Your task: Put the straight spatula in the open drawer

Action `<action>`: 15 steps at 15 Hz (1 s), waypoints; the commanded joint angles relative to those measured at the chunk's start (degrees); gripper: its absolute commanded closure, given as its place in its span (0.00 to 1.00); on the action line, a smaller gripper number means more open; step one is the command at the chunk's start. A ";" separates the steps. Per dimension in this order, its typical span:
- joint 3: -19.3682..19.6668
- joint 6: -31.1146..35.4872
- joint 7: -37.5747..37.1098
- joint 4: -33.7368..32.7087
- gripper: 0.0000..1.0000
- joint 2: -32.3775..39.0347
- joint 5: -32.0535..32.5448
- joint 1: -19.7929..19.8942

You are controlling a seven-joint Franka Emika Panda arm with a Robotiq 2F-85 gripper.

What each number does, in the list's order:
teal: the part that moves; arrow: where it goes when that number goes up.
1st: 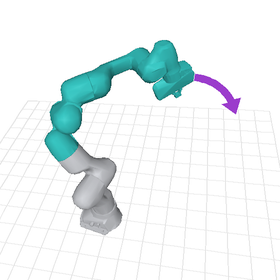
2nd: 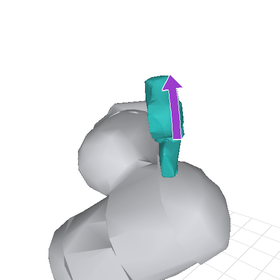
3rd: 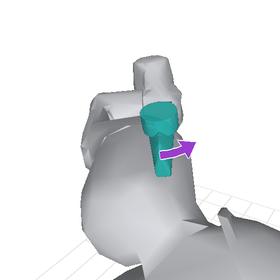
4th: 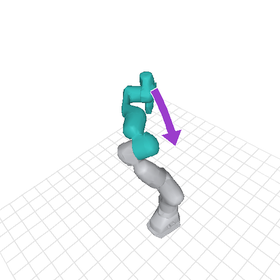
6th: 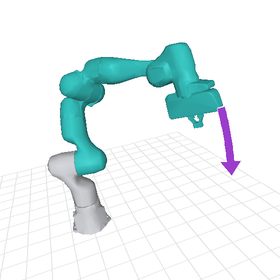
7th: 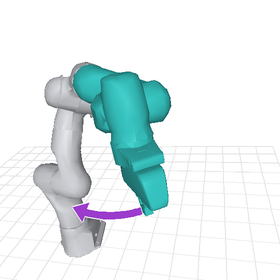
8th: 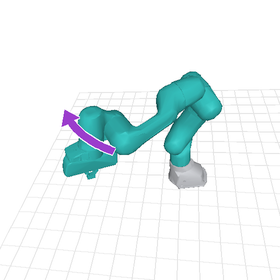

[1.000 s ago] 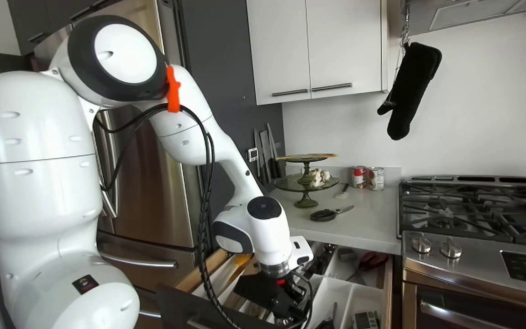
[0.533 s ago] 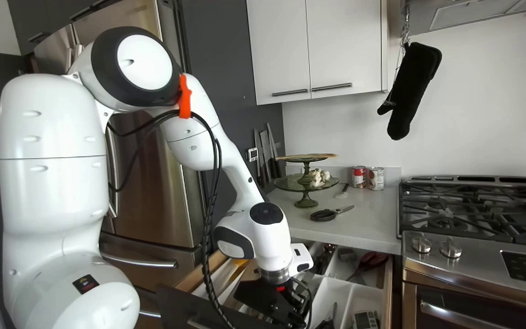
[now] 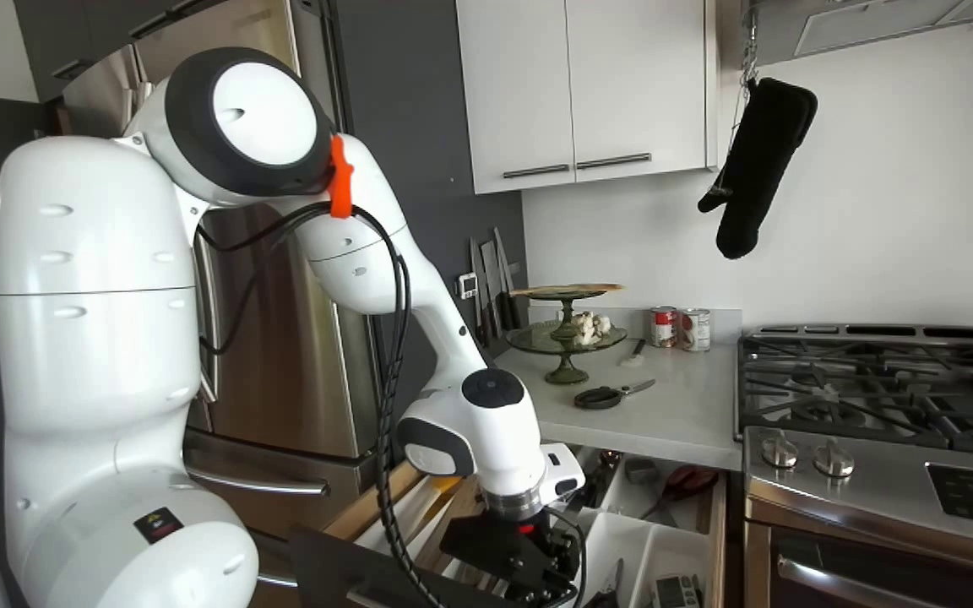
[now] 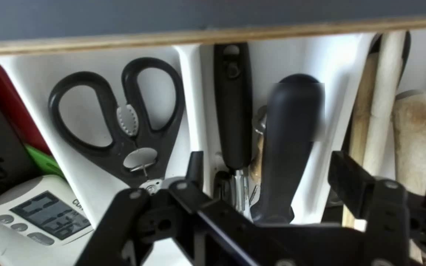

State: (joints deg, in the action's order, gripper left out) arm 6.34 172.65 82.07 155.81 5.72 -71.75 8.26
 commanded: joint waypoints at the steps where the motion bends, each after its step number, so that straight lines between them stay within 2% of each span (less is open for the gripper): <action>1: 1.49 0.54 -1.43 2.29 0.00 -4.70 3.18 0.67; 5: 2.99 -1.06 -2.83 3.74 0.00 -8.94 8.13 1.57; 9: 3.32 -2.77 -4.42 1.35 0.00 -9.49 13.13 2.64; 11: 3.38 -3.78 -8.56 4.05 0.00 -14.14 19.87 3.79; 12: 3.45 -6.32 -10.27 1.36 0.00 -12.77 22.84 5.22; 13: 5.25 -8.72 -14.98 1.40 0.00 -14.06 28.88 4.95; 14: 3.36 -11.43 -18.24 3.16 0.00 -17.81 33.17 7.96; 15: 2.58 -15.11 -22.09 2.14 0.00 -18.65 37.84 10.05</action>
State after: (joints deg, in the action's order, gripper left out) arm 10.07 165.75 68.70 156.83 -6.86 -45.14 13.08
